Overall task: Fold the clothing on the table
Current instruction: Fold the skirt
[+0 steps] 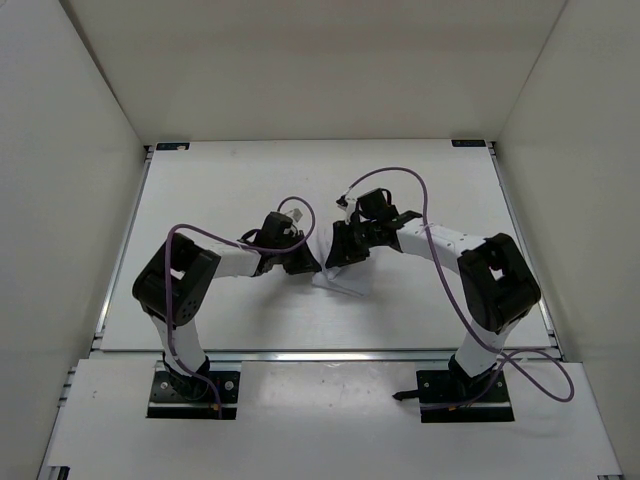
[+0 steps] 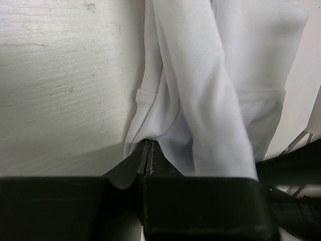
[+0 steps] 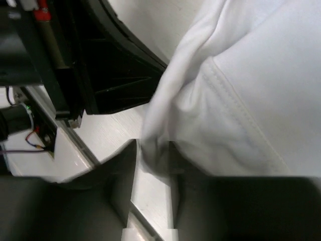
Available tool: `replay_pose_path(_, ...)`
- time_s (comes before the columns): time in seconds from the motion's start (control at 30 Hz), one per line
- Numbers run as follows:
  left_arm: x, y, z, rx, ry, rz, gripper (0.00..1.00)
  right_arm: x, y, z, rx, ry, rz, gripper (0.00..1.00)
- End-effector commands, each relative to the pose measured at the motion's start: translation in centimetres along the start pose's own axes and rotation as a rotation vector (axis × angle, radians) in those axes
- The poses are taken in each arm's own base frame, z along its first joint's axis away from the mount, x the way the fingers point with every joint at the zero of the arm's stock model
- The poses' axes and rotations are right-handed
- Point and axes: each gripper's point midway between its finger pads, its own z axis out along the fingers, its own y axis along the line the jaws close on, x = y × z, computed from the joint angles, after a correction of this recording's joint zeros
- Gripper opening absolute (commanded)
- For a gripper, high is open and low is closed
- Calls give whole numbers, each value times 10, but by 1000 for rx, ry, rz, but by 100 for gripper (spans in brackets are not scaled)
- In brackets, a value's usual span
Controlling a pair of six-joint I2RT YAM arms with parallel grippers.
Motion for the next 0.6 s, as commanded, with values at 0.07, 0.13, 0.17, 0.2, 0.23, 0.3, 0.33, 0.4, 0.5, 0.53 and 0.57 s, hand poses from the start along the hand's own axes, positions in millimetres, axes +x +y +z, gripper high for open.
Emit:
replay_pose_path(0.07,27,19,-9,-63,76,-12,0,-13,27,-11,-157,-75,-1,48)
replay_pose_path(0.13,28,19,-15,-61,80,-13,0,-26,38,-33,-213,-160,0,50)
replay_pose_path(0.17,25,21,-18,-65,69,-16,0,-30,36,-42,-224,-194,37,49)
replay_pose_path(0.2,15,17,-24,-56,42,-7,0,-37,37,-54,-221,-245,29,49)
replay_pose_path(0.23,7,17,-32,-65,20,-3,1,-37,31,-65,-204,-278,31,45)
replay_pose_path(0.3,-8,14,-46,-64,-16,11,5,-36,15,-74,-147,-315,29,29)
replay_pose_path(0.33,-14,15,-55,-66,-35,12,6,-38,10,-79,-136,-336,31,18)
replay_pose_path(0.4,-30,8,-70,-43,-86,22,11,-24,-6,-78,-117,-320,76,0)
replay_pose_path(0.5,-40,-11,-90,5,-121,46,19,-8,-14,-67,-107,-283,89,0)
replay_pose_path(0.53,-43,-20,-95,26,-128,57,22,-7,-15,-62,-106,-278,86,0)
replay_pose_path(0.57,-45,-29,-101,52,-142,71,25,-1,-16,-54,-107,-257,83,0)
